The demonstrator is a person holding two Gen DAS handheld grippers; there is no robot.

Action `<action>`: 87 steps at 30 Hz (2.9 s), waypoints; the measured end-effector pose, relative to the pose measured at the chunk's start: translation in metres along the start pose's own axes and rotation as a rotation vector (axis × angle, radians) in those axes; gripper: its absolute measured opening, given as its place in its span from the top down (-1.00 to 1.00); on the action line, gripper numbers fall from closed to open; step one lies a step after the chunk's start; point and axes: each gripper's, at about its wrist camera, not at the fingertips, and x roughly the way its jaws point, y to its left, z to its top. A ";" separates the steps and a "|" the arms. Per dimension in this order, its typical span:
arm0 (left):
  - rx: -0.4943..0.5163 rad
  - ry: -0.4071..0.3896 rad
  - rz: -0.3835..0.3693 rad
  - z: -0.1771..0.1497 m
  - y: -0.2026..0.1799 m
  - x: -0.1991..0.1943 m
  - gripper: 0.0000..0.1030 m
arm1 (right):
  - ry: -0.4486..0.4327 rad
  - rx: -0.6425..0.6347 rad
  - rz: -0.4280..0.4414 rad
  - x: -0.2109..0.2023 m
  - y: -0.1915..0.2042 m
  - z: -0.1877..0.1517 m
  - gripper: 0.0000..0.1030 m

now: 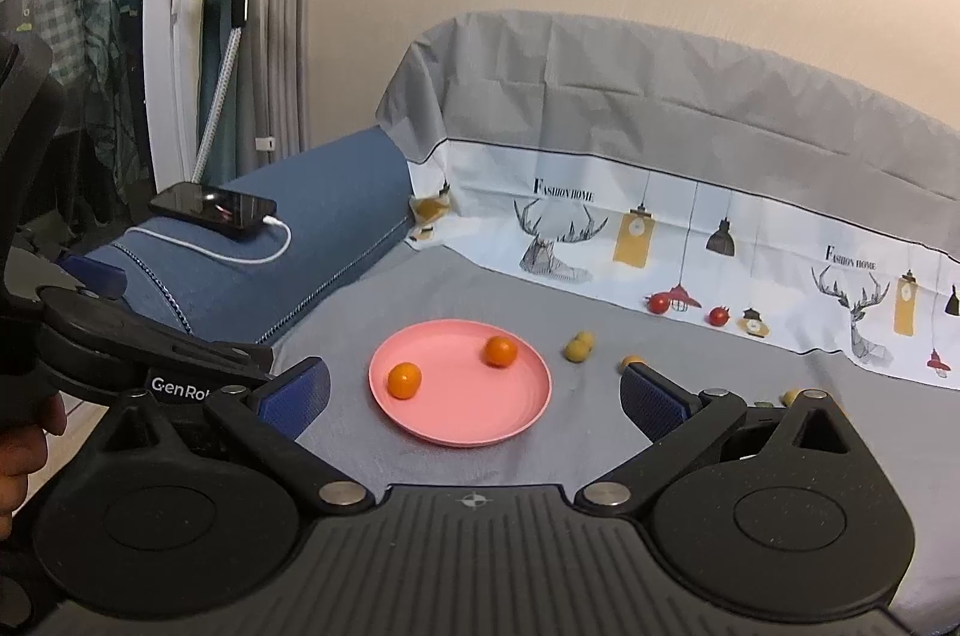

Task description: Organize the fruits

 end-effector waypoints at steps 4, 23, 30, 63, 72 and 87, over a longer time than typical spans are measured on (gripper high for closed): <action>-0.002 -0.008 0.005 -0.001 0.002 -0.005 -0.99 | -0.011 0.002 0.000 -0.005 0.002 -0.001 -0.98; -0.008 -0.004 0.005 -0.002 0.006 -0.006 -0.99 | -0.001 0.003 0.006 -0.007 0.004 -0.002 -0.99; -0.001 0.011 0.006 -0.001 0.005 -0.001 -0.99 | 0.014 0.011 0.011 -0.003 0.005 -0.002 -0.99; 0.124 0.097 0.000 0.029 -0.048 0.050 -1.00 | 0.072 0.219 -0.075 0.033 -0.060 -0.023 -0.99; 0.092 0.168 -0.153 0.084 -0.099 0.106 -1.00 | 0.096 0.341 -0.247 0.063 -0.138 -0.040 -0.99; 0.119 0.361 -0.282 0.154 -0.210 0.323 -1.00 | 0.226 0.631 -0.557 0.202 -0.346 -0.102 -0.99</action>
